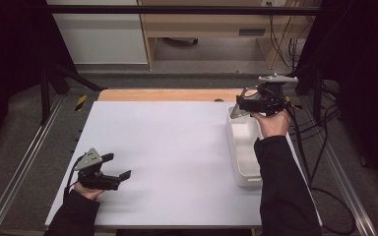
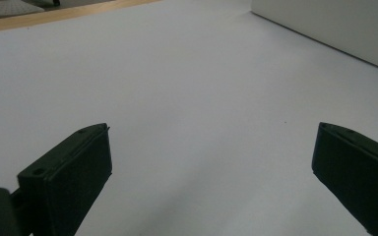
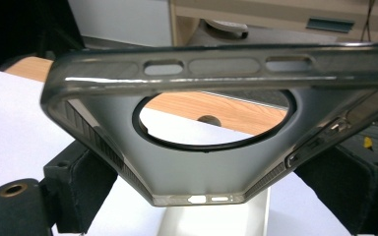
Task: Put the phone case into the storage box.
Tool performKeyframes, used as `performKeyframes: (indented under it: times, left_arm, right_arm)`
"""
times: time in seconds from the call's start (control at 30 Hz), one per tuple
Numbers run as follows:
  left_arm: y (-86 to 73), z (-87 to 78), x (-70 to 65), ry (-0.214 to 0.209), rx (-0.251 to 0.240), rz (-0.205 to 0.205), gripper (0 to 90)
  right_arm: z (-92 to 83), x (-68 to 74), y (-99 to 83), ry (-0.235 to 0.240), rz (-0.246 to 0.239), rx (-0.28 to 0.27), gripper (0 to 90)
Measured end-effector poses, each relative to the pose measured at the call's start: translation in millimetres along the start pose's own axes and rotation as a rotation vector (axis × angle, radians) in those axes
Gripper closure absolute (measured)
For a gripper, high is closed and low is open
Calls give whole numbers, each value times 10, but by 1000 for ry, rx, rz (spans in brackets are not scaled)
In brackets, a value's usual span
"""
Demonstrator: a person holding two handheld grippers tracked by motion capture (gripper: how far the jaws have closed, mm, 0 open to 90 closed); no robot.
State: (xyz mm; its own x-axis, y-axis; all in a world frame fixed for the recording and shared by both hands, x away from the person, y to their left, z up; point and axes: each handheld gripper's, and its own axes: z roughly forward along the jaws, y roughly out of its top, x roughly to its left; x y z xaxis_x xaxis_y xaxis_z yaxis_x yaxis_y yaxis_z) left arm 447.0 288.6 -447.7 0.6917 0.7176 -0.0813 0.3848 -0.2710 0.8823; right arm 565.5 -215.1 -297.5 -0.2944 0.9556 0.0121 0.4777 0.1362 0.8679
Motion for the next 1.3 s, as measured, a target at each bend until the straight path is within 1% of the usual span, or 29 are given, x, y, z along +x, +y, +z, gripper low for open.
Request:
performKeyframes:
  times: [0.2,0.27,0.43,0.63,0.7,0.83,0.93,1.0,1.3]
  left_arm:
    - [-2,2,3,-1,1,1,11]
    - [-3,7,2,-3,4,2,11]
    - [-3,11,-2,-5,6,5,11]
    - [-2,10,-4,-6,5,6,11]
    - [-3,11,-4,-7,6,6,11]
    - [-4,12,-3,-6,7,6,11]
    - [-4,15,-5,-7,9,7,11]
    - [-6,19,-5,-8,10,7,11]
    - [-5,19,-9,-9,11,10,11]
  right_arm:
    - [103,-17,-17,-20,17,14,118]
    - [140,-19,-26,-34,16,21,118]
    - [223,-36,-50,-56,34,33,118]
    - [286,-63,-79,-88,56,34,118]
    - [312,-70,-96,-90,66,40,118]
    - [372,-67,-130,-92,69,49,118]
    - [418,-66,-149,-100,79,59,117]
    - [449,-64,-160,-116,80,64,118]
    - [569,-34,-196,-128,96,76,117]
